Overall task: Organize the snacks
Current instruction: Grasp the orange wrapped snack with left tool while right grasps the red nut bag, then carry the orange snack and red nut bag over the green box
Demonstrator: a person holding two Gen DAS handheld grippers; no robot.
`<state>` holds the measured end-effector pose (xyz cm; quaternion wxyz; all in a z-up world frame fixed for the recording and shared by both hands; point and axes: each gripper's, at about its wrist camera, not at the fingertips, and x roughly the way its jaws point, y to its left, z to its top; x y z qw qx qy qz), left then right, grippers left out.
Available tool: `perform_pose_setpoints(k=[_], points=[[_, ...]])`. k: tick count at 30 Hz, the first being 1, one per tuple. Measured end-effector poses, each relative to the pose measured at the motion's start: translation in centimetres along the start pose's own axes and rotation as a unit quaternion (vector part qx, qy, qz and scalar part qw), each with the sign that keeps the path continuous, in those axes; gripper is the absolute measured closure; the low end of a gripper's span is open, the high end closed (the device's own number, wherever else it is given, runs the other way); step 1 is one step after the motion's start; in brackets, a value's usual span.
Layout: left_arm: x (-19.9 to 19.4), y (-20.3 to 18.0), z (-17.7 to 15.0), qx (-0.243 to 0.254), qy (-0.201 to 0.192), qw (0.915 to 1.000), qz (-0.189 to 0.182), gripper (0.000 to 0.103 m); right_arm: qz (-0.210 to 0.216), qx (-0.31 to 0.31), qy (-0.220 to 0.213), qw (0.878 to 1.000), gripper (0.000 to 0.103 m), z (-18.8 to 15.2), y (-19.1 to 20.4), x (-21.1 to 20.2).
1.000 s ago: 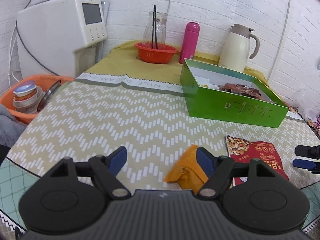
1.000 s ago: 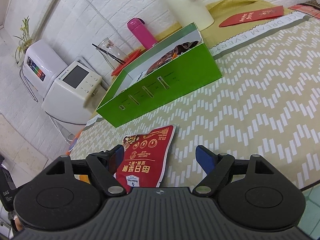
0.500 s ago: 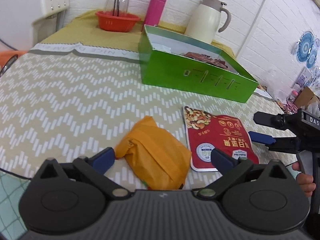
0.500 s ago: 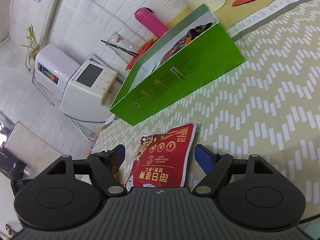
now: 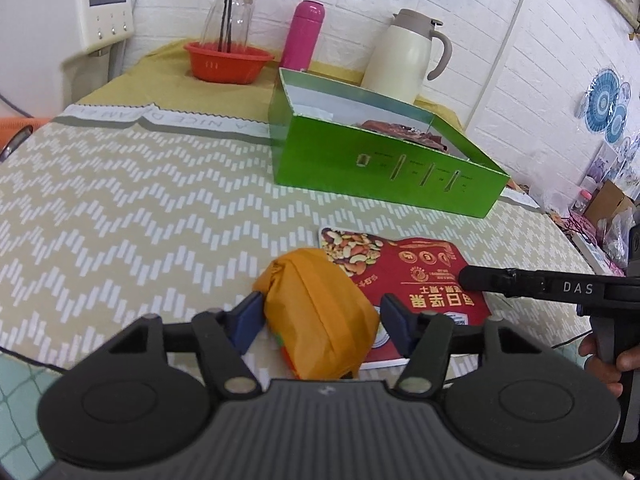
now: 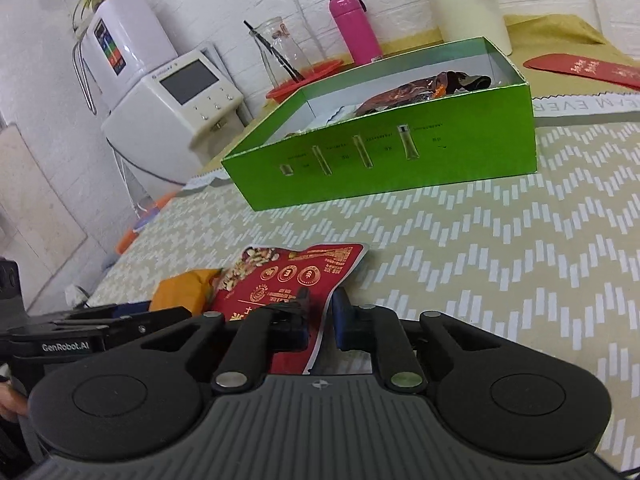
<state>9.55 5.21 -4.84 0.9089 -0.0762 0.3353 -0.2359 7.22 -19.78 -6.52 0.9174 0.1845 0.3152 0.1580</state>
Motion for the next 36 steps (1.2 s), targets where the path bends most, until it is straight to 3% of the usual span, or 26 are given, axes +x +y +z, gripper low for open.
perform_pose_setpoints(k=[1, 3, 5, 7, 10, 11, 13, 14, 17, 18, 26, 29, 30, 32, 36], points=[[0.0, 0.0, 0.0, -0.005, -0.002, 1.0000, -0.005, 0.044, 0.012, 0.018, -0.005, 1.000, 0.084, 0.0, -0.4, -0.2], [-0.1, 0.0, 0.2, -0.006, -0.010, 0.9999, -0.008, 0.061, 0.040, 0.056, -0.017, 0.997, 0.088, -0.2, -1.1, -0.6], [0.0, 0.2, 0.3, -0.016, -0.004, 0.9997, -0.021, 0.061, 0.073, 0.097, -0.027, 0.992, 0.087, -0.4, -2.0, -0.9], [0.1, 0.5, 0.3, -0.027, -0.002, 0.9993, -0.026, 0.061, 0.104, 0.153, -0.023, 0.982, 0.076, -0.6, -2.9, -0.5], [0.4, 0.5, 0.3, -0.033, 0.003, 0.9989, -0.033, 0.061, 0.127, 0.230, -0.007, 0.965, 0.038, -1.0, -4.1, 0.4], [0.5, 0.6, 0.3, -0.035, 0.004, 0.9987, -0.038, 0.061, 0.137, 0.244, -0.011, 0.960, 0.037, -1.2, -4.3, 0.6], [0.6, 0.8, 0.3, -0.044, 0.005, 0.9981, -0.042, 0.061, 0.132, 0.231, -0.009, 0.964, 0.037, -0.9, -3.8, 0.7], [0.6, 1.0, 0.4, -0.052, 0.006, 0.9975, -0.047, 0.061, 0.119, 0.203, -0.004, 0.972, 0.041, -0.6, -3.2, 0.7], [0.6, 1.5, 0.5, -0.074, 0.002, 0.9958, -0.053, 0.062, 0.079, 0.104, 0.008, 0.991, 0.084, -0.3, -1.1, 0.8], [0.6, 1.7, 0.5, -0.078, 0.002, 0.9954, -0.054, 0.062, 0.068, 0.080, 0.007, 0.994, 0.087, -0.4, -0.6, 0.8], [-1.0, 1.3, 1.1, -0.073, -0.020, 0.9955, -0.058, 0.066, 0.068, 0.035, -0.056, 0.995, 0.098, 0.2, 1.4, -1.6], [-1.6, 1.3, 1.7, -0.070, -0.028, 0.9955, -0.058, 0.075, 0.072, 0.024, -0.082, 0.994, 0.101, 1.0, 2.0, -2.8], [-1.7, 1.3, 1.9, -0.070, -0.030, 0.9952, -0.061, 0.084, 0.074, 0.021, -0.091, 0.993, 0.101, 1.2, 2.0, -3.2], [-1.7, 1.4, 2.1, -0.074, -0.030, 0.9947, -0.064, 0.093, 0.074, 0.013, -0.101, 0.992, 0.101, 1.7, 2.2, -3.7], [-0.9, 1.4, 2.0, -0.077, -0.020, 0.9948, -0.063, 0.093, 0.062, 0.027, -0.101, 0.993, 0.101, 1.6, 1.4, -3.7]])
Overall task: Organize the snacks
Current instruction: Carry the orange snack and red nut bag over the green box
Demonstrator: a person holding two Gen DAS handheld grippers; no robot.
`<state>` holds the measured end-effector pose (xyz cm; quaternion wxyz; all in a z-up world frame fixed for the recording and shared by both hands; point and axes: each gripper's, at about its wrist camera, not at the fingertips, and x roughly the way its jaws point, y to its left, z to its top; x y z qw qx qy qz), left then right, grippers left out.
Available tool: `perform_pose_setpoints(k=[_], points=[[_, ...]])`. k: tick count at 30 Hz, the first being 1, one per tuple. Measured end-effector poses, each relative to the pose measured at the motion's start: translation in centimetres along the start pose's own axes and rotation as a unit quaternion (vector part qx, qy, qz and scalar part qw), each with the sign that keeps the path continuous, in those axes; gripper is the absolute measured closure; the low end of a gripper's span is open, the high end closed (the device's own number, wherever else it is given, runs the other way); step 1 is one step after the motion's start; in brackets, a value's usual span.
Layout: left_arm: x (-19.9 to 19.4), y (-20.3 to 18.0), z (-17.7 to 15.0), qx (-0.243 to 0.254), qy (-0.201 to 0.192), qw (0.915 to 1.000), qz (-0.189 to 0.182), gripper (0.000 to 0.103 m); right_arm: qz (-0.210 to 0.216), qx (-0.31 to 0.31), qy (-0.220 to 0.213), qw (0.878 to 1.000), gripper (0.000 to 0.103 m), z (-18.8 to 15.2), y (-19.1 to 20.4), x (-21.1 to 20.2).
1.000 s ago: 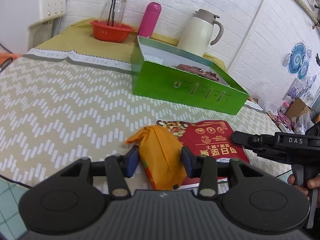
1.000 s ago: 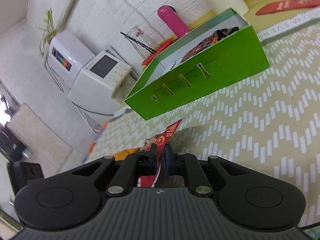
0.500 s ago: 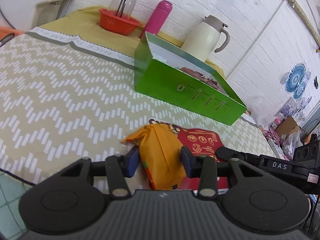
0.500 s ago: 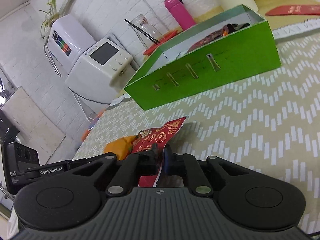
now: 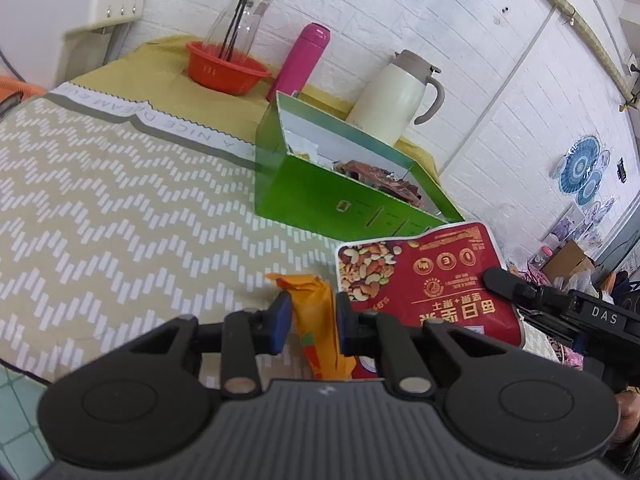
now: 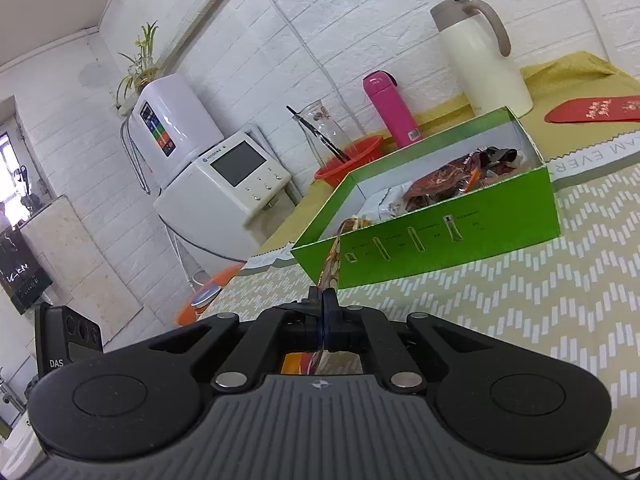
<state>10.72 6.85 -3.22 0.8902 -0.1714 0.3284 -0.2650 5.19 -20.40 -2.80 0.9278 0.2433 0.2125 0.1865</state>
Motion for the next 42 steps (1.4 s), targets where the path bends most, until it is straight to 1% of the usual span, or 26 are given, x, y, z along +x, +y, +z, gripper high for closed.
perform_pose_setpoints(k=[5, 7, 8, 9, 11, 12, 13, 16, 17, 18, 19, 21, 22, 24, 25, 26, 27, 30, 31, 32, 33, 34, 35, 36, 38, 42], points=[[0.9, 0.1, -0.7, 0.006, 0.027, 0.9996, 0.007, 0.094, 0.002, 0.037, 0.000, 0.999, 0.101, -0.6, -1.4, -0.5], [1.0, 0.4, -0.6, -0.010, 0.037, 0.9992, -0.009, 0.092, 0.009, 0.053, 0.000, 0.999, 0.101, -0.7, -1.9, -0.6], [1.1, 0.6, -0.6, -0.022, 0.045, 0.9985, -0.021, 0.081, 0.016, 0.065, 0.000, 0.998, 0.100, -0.8, -2.1, -0.7], [1.2, 0.8, -0.7, -0.032, 0.050, 0.9977, -0.032, 0.066, 0.030, 0.082, 0.000, 0.996, 0.100, -0.9, -2.5, -0.8], [1.4, 1.0, -0.9, -0.047, 0.061, 0.9960, -0.046, 0.063, 0.057, 0.117, -0.001, 0.991, 0.096, -1.2, -3.1, -0.9], [1.5, 0.9, -1.0, -0.049, 0.063, 0.9956, -0.050, 0.058, 0.068, 0.133, -0.001, 0.989, 0.090, -1.3, -3.4, -0.8], [1.6, 0.8, -1.1, -0.050, 0.065, 0.9952, -0.054, 0.058, 0.075, 0.147, 0.005, 0.986, 0.085, -1.5, -3.6, -0.6], [1.9, 0.3, -1.2, -0.045, 0.070, 0.9948, -0.059, 0.057, 0.079, 0.169, 0.007, 0.983, 0.079, -1.7, -3.9, -0.5], [2.0, 0.2, -1.2, -0.043, 0.070, 0.9949, -0.058, 0.057, 0.079, 0.175, 0.009, 0.981, 0.072, -1.7, -4.0, -0.5], [2.0, 0.1, -1.2, -0.040, 0.071, 0.9950, -0.057, 0.056, 0.076, 0.182, 0.012, 0.980, 0.060, -1.7, -4.1, -0.5], [2.1, 0.1, -1.1, -0.039, 0.073, 0.9949, -0.058, 0.055, 0.069, 0.186, 0.015, 0.980, 0.055, -1.6, -4.1, -0.4], [2.1, 0.1, -1.1, -0.038, 0.075, 0.9947, -0.060, 0.049, 0.058, 0.181, 0.023, 0.981, 0.029, -1.6, -4.3, -0.4], [2.0, 0.1, -1.1, -0.036, 0.076, 0.9945, -0.062, 0.046, 0.054, 0.180, 0.025, 0.982, 0.025, -1.6, -4.3, -0.4], [1.8, -0.1, -1.0, -0.026, 0.083, 0.9943, -0.062, 0.027, 0.058, 0.183, 0.036, 0.981, 0.017, -1.6, -4.4, -0.2], [1.7, -0.2, -0.9, -0.017, 0.087, 0.9941, -0.062, 0.027, 0.064, 0.185, 0.045, 0.980, 0.015, -1.6, -4.4, 0.0], [1.7, -0.4, -1.0, -0.010, 0.090, 0.9941, -0.059, 0.027, 0.056, 0.184, 0.054, 0.980, 0.001, -1.5, -4.4, 0.1], [1.6, -0.4, -1.1, -0.006, 0.091, 0.9942, -0.057, 0.026, 0.051, 0.178, 0.058, 0.981, 0.000, -1.5, -4.3, 0.3], [1.9, -0.6, -1.3, 0.003, 0.088, 0.9934, -0.073, 0.026, 0.052, 0.155, 0.067, 0.984, 0.002, -1.6, -3.9, 0.8], [2.0, -0.7, -1.4, 0.006, 0.088, 0.9934, -0.074, 0.026, 0.048, 0.141, 0.073, 0.986, 0.013, -1.5, -3.8, 1.0], [2.0, -0.8, -1.4, 0.009, 0.087, 0.9933, -0.075, 0.027, 0.043, 0.124, 0.080, 0.988, 0.038, -1.5, -3.5, 1.2], [2.0, -0.8, -1.5, 0.012, 0.086, 0.9933, -0.075, 0.034, 0.035, 0.109, 0.089, 0.989, 0.072, -1.6, -3.4, 1.4], [2.1, -0.8, -1.6, 0.009, 0.086, 0.9932, -0.077, 0.046, 0.026, 0.098, 0.100, 0.990, 0.081, -1.8, -3.3, 1.6], [2.2, -0.6, -1.7, 0.002, 0.088, 0.9928, -0.081, 0.058, 0.023, 0.092, 0.106, 0.990, 0.081, -2.1, -3.2, 1.9], [2.3, -0.6, -1.8, -0.004, 0.084, 0.9931, -0.082, 0.060, 0.013, 0.087, 0.106, 0.991, 0.081, -2.5, -3.2, 1.9], [2.2, -1.0, -1.9, 0.004, 0.080, 0.9941, -0.073, 0.061, 0.006, 0.085, 0.104, 0.991, 0.083, -2.8, -3.2, 1.8], [1.9, -1.0, -1.9, -0.007, 0.070, 0.9946, -0.076, 0.061, 0.028, 0.120, 0.069, 0.990, 0.088, -2.4, -3.3, 0.4]])
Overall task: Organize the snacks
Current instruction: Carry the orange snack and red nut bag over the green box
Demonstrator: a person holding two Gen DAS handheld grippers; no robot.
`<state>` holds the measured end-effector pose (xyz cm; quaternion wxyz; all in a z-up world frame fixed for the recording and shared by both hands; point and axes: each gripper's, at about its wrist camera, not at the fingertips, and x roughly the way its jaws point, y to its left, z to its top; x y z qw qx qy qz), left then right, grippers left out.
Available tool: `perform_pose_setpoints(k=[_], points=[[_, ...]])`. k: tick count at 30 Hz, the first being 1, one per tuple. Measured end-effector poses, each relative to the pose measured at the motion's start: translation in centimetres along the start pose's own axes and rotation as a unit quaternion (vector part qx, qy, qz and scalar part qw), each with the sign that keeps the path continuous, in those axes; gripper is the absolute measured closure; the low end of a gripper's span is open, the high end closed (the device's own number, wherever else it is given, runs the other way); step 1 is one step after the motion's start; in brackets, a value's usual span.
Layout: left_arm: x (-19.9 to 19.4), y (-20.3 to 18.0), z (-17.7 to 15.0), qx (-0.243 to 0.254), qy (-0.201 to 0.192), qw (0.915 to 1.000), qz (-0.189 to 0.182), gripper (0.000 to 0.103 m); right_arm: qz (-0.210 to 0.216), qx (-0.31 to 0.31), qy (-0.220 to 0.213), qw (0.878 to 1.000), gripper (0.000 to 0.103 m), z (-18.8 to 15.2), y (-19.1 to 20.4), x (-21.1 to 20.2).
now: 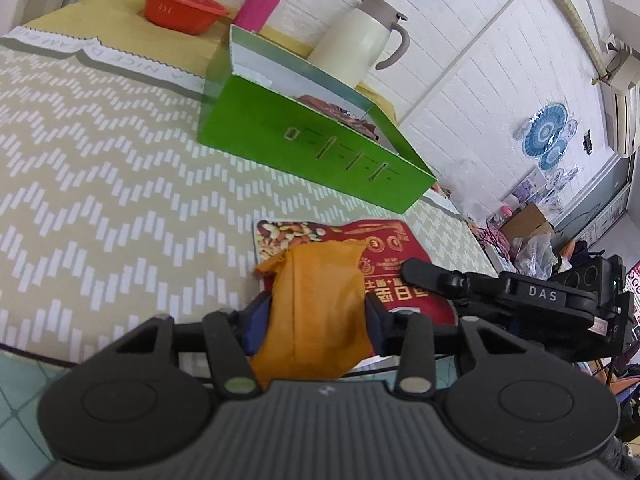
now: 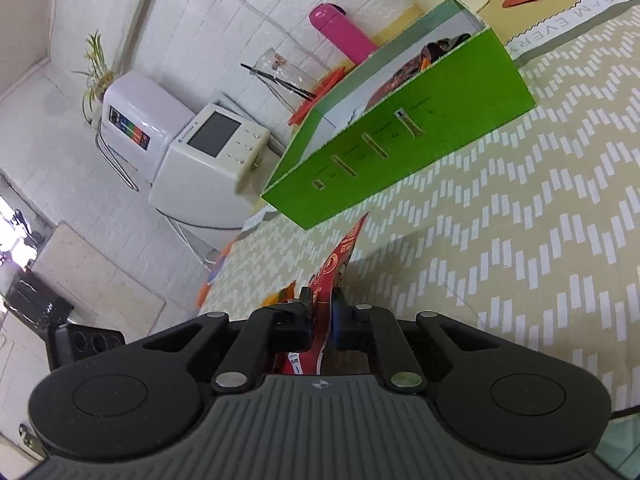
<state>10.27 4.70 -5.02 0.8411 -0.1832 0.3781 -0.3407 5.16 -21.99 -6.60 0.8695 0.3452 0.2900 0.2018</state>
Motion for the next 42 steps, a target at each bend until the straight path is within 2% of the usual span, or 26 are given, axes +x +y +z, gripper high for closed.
perform_pose_setpoints(k=[6, 11, 14, 21, 26, 34, 37, 42], points=[[-0.7, -1.0, 1.0, 0.010, -0.025, 0.9996, -0.007, 0.061, 0.010, -0.027, -0.043, 0.999, 0.092, 1.3, 1.9, -1.8], [-0.7, -1.7, 1.8, 0.021, -0.039, 0.9988, 0.018, 0.061, -0.004, -0.026, -0.055, 0.998, 0.092, 2.0, 1.7, -2.0], [-0.5, -1.9, 1.8, 0.029, -0.039, 0.9981, 0.038, 0.061, -0.005, 0.002, -0.058, 0.998, 0.092, 2.0, 0.5, -2.4], [0.8, -2.7, 1.6, 0.064, -0.032, 0.9937, 0.087, 0.061, 0.023, 0.101, -0.067, 0.992, 0.092, 1.8, -2.4, -3.2], [1.3, -3.2, 1.9, 0.078, -0.040, 0.9900, 0.110, 0.061, 0.030, 0.087, -0.082, 0.992, 0.093, 1.9, -1.7, -3.9], [1.4, -4.4, 2.6, 0.101, -0.060, 0.9848, 0.128, 0.061, 0.056, 0.056, -0.106, 0.991, 0.093, 3.3, 0.4, -4.4], [1.2, -5.0, 2.7, 0.119, -0.069, 0.9807, 0.139, 0.061, 0.058, 0.055, -0.108, 0.991, 0.093, 3.3, 0.5, -4.4], [1.3, -5.3, 2.6, 0.128, -0.070, 0.9792, 0.141, 0.061, 0.057, 0.067, -0.109, 0.990, 0.093, 2.9, 0.0, -4.4]])
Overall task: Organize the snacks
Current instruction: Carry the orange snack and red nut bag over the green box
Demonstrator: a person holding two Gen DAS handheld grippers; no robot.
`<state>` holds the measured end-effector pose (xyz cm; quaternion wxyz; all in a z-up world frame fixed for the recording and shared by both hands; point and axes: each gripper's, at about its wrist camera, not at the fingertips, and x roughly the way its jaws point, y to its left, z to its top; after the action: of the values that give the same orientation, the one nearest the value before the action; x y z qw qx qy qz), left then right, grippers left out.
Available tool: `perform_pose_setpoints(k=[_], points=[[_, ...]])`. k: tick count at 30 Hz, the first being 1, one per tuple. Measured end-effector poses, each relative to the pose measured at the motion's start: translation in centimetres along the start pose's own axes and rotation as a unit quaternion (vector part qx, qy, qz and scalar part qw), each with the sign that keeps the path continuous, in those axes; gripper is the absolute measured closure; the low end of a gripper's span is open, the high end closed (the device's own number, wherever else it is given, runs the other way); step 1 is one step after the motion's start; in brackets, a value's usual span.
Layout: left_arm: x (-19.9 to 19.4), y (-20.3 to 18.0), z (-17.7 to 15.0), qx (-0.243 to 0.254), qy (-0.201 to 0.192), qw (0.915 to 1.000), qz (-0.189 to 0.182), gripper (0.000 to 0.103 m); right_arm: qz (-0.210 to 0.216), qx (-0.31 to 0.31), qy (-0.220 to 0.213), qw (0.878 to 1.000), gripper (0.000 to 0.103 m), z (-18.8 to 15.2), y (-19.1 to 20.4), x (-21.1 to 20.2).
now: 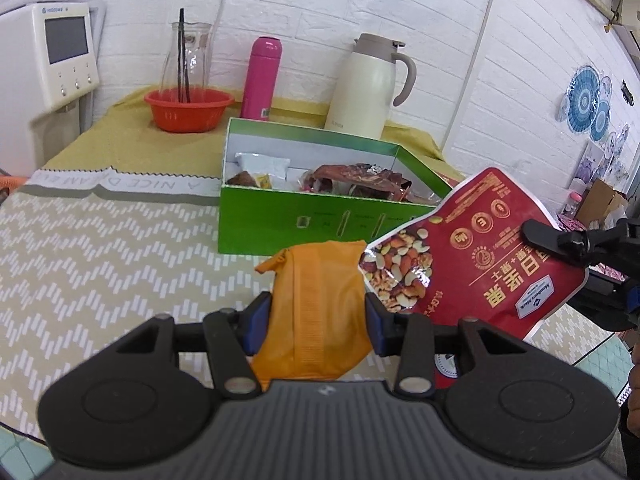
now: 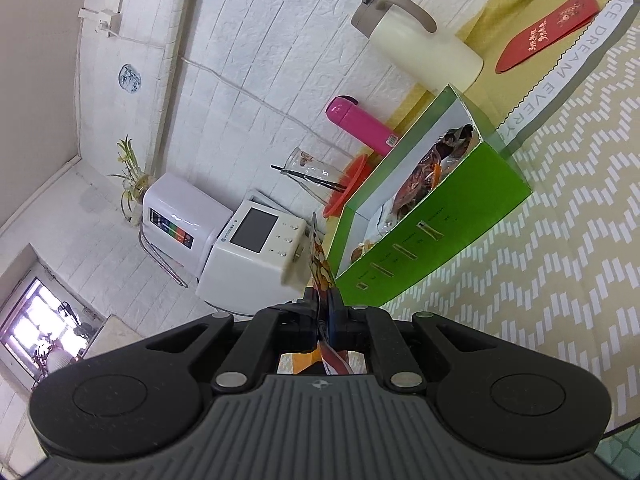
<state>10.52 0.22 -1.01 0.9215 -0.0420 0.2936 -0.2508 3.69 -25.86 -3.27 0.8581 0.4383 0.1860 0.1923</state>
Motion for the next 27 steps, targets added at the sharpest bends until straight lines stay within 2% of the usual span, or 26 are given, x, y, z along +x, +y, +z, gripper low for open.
perform_pose_setpoints(k=[11, 27], points=[[0.7, -0.3, 0.9, 0.015, -0.005, 0.9995, 0.026, 0.061, -0.022, -0.009, -0.010, 1.000, 0.093, 0.6, -0.1, -0.1], [1.4, -2.0, 3.8, 0.046, -0.029, 0.9973, 0.048, 0.061, 0.009, -0.001, -0.021, 1.000, 0.092, 2.1, 0.0, 0.8]])
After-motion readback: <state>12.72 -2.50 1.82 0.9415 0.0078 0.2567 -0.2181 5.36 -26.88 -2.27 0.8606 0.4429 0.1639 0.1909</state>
